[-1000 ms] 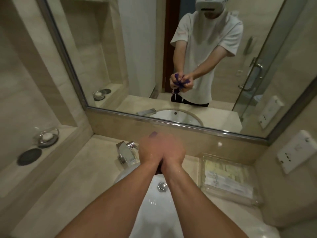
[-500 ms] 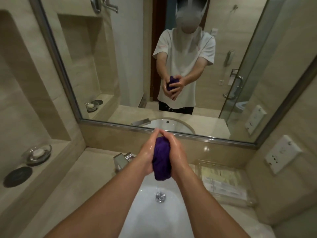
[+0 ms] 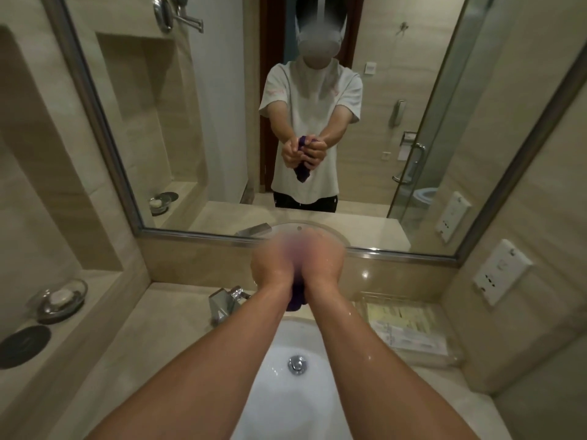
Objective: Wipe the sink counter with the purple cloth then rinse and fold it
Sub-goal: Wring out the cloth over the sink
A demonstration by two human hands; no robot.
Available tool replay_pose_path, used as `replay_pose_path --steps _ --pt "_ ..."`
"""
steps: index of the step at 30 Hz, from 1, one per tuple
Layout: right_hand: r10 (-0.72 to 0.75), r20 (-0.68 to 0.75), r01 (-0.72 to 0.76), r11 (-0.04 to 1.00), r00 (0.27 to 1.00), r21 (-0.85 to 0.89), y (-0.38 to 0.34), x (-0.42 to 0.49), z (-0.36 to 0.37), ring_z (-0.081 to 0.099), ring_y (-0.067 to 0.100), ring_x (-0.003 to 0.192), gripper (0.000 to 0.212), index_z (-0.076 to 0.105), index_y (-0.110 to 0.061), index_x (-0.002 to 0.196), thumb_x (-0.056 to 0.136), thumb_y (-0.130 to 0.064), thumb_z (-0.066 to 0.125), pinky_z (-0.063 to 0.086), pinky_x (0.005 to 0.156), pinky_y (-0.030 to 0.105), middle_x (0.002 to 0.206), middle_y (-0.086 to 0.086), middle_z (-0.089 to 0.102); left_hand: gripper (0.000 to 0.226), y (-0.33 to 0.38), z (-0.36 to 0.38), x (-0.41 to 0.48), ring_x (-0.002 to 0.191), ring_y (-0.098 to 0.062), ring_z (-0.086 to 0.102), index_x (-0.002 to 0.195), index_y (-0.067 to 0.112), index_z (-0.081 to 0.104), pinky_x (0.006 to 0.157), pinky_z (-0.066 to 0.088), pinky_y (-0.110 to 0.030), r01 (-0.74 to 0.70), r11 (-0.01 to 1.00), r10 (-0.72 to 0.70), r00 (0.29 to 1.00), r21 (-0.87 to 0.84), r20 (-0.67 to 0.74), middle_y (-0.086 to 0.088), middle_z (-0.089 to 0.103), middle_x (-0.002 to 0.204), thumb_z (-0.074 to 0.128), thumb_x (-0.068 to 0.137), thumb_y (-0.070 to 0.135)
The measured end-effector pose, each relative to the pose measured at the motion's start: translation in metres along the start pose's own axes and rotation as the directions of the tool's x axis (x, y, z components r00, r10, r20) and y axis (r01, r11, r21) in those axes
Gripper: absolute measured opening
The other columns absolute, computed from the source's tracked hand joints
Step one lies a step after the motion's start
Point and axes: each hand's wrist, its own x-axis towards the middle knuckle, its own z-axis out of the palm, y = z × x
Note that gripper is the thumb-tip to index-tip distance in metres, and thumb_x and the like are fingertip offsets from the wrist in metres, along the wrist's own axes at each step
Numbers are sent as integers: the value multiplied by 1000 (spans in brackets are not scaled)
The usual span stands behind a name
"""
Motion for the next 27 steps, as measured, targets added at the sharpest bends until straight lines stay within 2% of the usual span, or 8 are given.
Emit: replay_pose_path --steps 4,8,12,14,17,20,24,27 --pt "31 95 -39 996 995 82 -14 2 -10 54 17 60 21 64 -19 62 82 -18 66 48 61 34 57 -3 55 35 -1 -15 -1 87 -29 70 91 19 70 80 59 -45 59 990 -35 983 -130 182 -6 73 91 57 91 51" --pt "280 97 -295 863 955 411 -18 9 -18 65 23 80 18 68 -19 79 78 -37 71 54 84 42 79 2 66 68 -25 -26 -2 107 -37 65 113 18 64 96 48 -61 507 831 -386 822 -229 419 -14 71 113 48 83 77" --pt "84 16 -86 973 996 216 -6 9 -23 68 25 90 15 71 -21 82 85 -35 71 60 83 42 87 1 69 78 -24 -16 -8 108 -45 65 121 12 65 94 50 -60 660 685 -360 674 -307 646 -22 72 112 59 77 76" --pt "-97 2 97 995 995 -19 0 8 -32 67 19 96 6 72 -30 91 88 -35 71 60 82 37 96 -7 70 69 -18 -13 -6 108 -43 65 119 13 67 97 50 -57 627 719 -342 694 -299 634 -20 72 112 68 76 67" --pt "-373 24 361 877 928 -317 0 4 -35 59 5 107 18 66 -43 109 91 -43 65 56 90 32 114 -18 65 54 -14 -5 1 103 -37 69 116 15 71 92 55 -47 507 812 -294 783 -288 549 -14 75 107 70 80 56" --pt "-406 134 425 815 904 -393 4 -12 -25 53 10 120 41 62 -45 122 87 -65 52 49 101 35 132 -11 57 41 -8 6 -4 82 -26 73 106 9 70 70 58 -35 394 866 -203 839 -308 505 -10 75 92 64 87 45" --pt "-356 31 330 825 934 -458 6 -15 -20 62 8 87 32 67 -40 87 79 -69 57 57 79 34 93 -13 61 41 -14 14 -13 78 -24 71 86 11 71 69 56 -35 418 844 -222 843 -337 490 -7 70 84 71 73 50" --pt "-220 -84 175 912 972 -372 5 -10 -20 61 7 61 31 64 -25 67 84 -50 62 55 62 33 64 -8 64 31 -22 18 -13 70 -27 72 70 10 72 64 58 -38 321 909 -241 925 -266 294 -7 73 72 68 63 39"
